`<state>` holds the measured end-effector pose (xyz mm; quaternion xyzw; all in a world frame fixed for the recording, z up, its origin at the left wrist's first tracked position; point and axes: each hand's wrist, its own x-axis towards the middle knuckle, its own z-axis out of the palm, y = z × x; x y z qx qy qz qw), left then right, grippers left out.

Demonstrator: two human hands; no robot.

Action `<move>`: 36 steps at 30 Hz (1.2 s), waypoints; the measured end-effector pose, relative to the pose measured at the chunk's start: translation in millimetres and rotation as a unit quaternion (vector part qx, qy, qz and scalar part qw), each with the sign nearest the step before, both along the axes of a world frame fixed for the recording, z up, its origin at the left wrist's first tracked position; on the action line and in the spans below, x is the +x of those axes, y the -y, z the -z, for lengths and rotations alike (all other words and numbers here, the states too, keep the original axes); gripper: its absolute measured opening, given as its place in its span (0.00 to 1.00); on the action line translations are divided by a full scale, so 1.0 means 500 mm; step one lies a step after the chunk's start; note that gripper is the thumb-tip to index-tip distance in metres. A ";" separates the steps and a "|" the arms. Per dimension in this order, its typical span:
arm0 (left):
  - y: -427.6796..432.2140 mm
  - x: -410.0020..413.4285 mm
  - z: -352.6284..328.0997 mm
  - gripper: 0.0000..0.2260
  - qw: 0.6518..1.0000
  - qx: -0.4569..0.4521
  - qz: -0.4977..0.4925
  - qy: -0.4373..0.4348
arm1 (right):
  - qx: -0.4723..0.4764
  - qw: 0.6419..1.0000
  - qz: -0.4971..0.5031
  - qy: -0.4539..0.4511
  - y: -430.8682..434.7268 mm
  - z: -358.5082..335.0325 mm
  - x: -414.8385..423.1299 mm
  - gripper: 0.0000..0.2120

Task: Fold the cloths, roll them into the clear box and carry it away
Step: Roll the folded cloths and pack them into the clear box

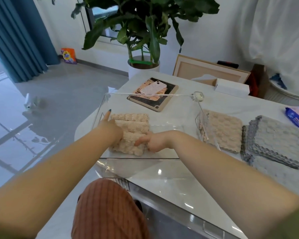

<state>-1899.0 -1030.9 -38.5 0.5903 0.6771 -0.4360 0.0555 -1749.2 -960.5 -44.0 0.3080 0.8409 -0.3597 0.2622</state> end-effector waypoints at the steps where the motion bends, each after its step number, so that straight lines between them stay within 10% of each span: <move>1: 0.001 -0.003 0.000 0.12 1.000 -0.001 0.002 -0.003 | 0.004 1.000 -0.009 0.002 -0.001 -0.001 0.000 0.35; 8: 0.005 0.024 -0.046 0.18 0.995 -0.051 -0.065 0.049 | -0.026 0.999 0.039 -0.021 -0.001 -0.038 0.030 0.32; 20: -0.049 0.097 -0.102 0.09 0.967 0.159 -0.026 0.198 | 0.006 0.970 0.162 -0.184 -0.042 -0.148 0.195 0.24; 30: -0.008 0.100 0.016 0.18 0.990 0.031 -0.031 0.133 | -0.003 0.948 0.186 -0.257 -0.026 -0.142 0.298 0.21; 36: -0.016 0.103 0.017 0.23 0.993 0.012 0.026 0.114 | 0.331 0.934 0.022 -0.135 0.010 -0.073 0.248 0.17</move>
